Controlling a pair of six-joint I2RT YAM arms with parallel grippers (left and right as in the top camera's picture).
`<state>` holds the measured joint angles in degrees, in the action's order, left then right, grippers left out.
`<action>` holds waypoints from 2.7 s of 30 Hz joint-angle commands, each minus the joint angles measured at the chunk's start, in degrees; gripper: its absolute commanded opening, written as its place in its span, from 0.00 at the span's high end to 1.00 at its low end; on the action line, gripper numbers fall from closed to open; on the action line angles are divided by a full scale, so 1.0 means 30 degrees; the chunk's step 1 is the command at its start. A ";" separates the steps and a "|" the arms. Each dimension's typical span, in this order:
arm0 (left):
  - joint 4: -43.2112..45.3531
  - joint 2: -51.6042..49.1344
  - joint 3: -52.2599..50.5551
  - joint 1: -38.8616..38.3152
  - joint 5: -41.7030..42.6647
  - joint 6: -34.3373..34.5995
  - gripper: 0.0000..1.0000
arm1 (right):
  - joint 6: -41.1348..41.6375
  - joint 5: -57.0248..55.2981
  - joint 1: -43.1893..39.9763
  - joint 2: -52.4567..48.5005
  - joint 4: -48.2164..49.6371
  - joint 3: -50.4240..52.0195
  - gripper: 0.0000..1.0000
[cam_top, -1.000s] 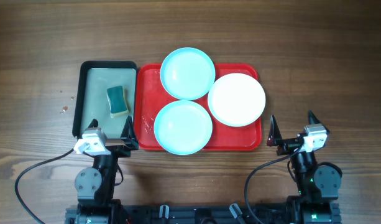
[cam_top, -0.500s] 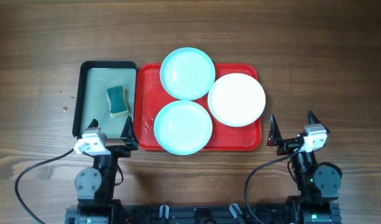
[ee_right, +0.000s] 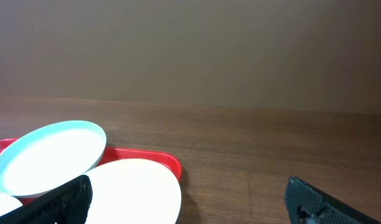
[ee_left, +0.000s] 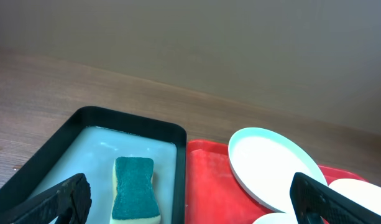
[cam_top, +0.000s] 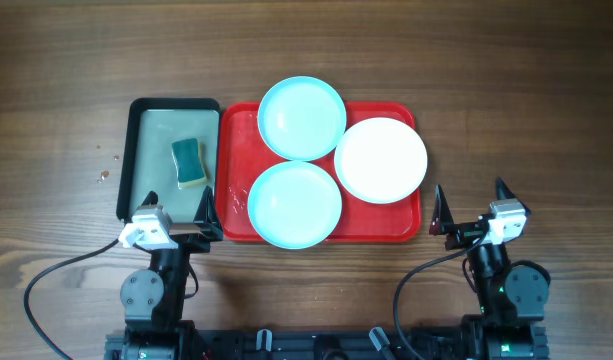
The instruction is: Clean dirty plates on tray and stack at the side
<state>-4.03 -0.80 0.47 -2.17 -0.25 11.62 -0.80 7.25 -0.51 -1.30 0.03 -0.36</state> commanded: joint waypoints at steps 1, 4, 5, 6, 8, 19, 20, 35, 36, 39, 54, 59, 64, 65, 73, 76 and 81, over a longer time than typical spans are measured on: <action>-0.0095 -0.0022 -0.0044 -0.0080 0.0284 -0.0306 0.00 | -0.0204 0.0022 0.0080 -0.0124 0.0146 0.0022 0.00; -0.0095 -0.0022 -0.0044 -0.0080 0.0284 -0.0306 0.00 | -0.0211 0.0022 0.0080 -0.0124 0.0146 0.0022 0.00; -0.0095 -0.0022 -0.0044 -0.0080 0.0284 -0.0306 0.00 | -0.0211 0.0022 0.0080 -0.0124 0.0146 0.0022 0.00; -0.0095 -0.0022 -0.0044 -0.0080 0.0284 -0.0306 0.00 | -0.0204 0.0022 0.0080 -0.0124 0.0146 0.0022 0.00; -0.0095 -0.0022 -0.0044 -0.0073 0.0284 -0.0306 0.00 | -0.0211 0.0015 0.0080 -0.0124 0.0146 0.0022 0.00; -0.0095 -0.0022 -0.0044 -0.0073 0.0284 -0.0306 0.00 | -0.0211 0.0022 0.0080 -0.0124 0.0146 0.0022 0.00; -0.0095 -0.0022 -0.0044 -0.0080 0.0284 -0.0306 0.00 | -0.0204 0.0015 0.0080 -0.0124 0.0146 0.0022 0.00; -0.0095 -0.0022 -0.0044 -0.0080 0.0284 -0.0306 0.00 | -0.0204 0.0022 0.0080 -0.0124 0.0146 0.0022 0.00; -0.0095 -0.0029 -0.0044 -0.0073 0.0284 -0.0306 0.00 | -0.0204 0.0022 0.0080 -0.0124 0.0146 0.0022 0.00; -0.0095 -0.0022 -0.0044 -0.0080 0.0284 -0.0306 0.00 | -0.0211 0.0022 0.0080 -0.0124 0.0146 0.0022 0.00; -0.0080 -0.0029 -0.0044 -0.0073 0.0153 -0.0306 0.00 | -0.0211 0.0022 0.0080 -0.0124 0.0146 0.0022 0.00; -0.0102 -0.0029 -0.0044 -0.0080 0.0729 -0.0168 0.00 | -0.0211 0.0022 0.0080 -0.0124 0.0146 0.0022 0.00; -0.0102 -0.0022 -0.0044 -0.0080 0.0721 -0.0168 0.00 | -0.0211 0.0022 0.0095 -0.0124 0.0146 0.0022 0.00; -0.0102 -0.0029 -0.0044 -0.0080 0.0721 -0.0168 0.00 | -0.0211 0.0015 0.0095 -0.0124 0.0146 0.0022 0.00; -0.0087 -0.0029 -0.0044 -0.0080 0.0736 -0.0160 0.00 | -0.0168 0.0102 0.0095 -0.0124 0.0168 0.0022 0.00; -0.0415 -0.0029 0.0291 -0.0080 0.0816 0.1705 0.00 | 0.2841 0.0248 0.0095 -0.0124 0.0189 0.0022 0.00; -0.5654 -0.1617 0.5719 -0.0058 0.0692 0.2754 0.00 | 0.4787 0.1195 0.0095 -0.0437 0.0058 -0.1515 0.00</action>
<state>-16.88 -2.13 7.75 -2.15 1.39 17.63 10.92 8.95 -0.51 -1.48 1.32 -0.62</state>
